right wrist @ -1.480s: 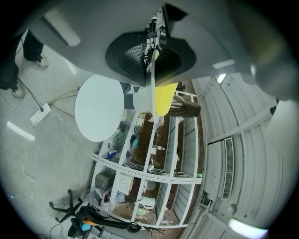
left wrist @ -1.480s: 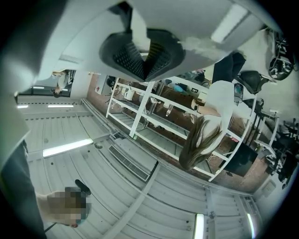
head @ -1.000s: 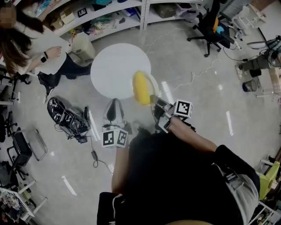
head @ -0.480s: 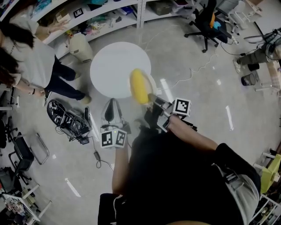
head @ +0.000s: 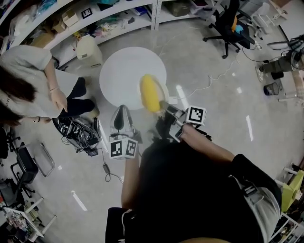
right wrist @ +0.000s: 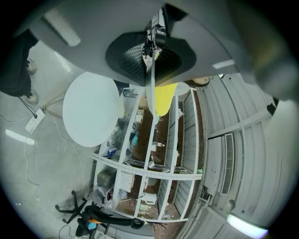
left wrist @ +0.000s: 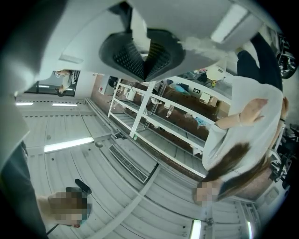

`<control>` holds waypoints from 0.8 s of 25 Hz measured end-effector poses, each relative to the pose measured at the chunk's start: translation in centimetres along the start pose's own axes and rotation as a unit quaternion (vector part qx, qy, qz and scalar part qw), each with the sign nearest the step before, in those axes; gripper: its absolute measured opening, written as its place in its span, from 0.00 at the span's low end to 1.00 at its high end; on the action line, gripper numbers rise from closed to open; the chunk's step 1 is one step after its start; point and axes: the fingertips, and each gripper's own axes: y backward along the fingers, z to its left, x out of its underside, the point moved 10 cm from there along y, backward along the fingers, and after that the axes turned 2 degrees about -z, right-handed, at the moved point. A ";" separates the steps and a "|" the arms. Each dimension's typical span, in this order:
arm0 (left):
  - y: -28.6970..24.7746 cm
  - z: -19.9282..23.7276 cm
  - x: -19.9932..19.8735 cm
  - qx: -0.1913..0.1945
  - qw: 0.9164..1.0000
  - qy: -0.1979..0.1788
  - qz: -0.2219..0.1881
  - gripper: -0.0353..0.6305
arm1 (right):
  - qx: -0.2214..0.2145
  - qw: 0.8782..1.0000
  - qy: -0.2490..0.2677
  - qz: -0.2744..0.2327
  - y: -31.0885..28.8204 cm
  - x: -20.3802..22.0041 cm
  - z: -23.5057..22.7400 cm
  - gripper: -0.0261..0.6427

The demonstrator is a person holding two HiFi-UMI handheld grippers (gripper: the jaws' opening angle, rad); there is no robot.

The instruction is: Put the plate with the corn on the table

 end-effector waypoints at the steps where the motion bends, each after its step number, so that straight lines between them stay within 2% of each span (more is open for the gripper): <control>1: -0.5 0.2 0.0 -0.001 1.000 0.000 0.001 0.06 | 0.000 1.000 0.001 0.002 -0.4 -0.3 0.0 0.11; 13: -6.0 0.9 -0.4 -0.009 1.000 0.000 -0.001 0.06 | -0.012 1.000 -0.004 0.008 -4.5 -4.7 0.5 0.11; 20: -9.4 1.2 -0.7 -0.019 1.000 -0.002 -0.001 0.06 | 0.002 1.000 -0.004 0.022 -6.5 -7.3 0.3 0.11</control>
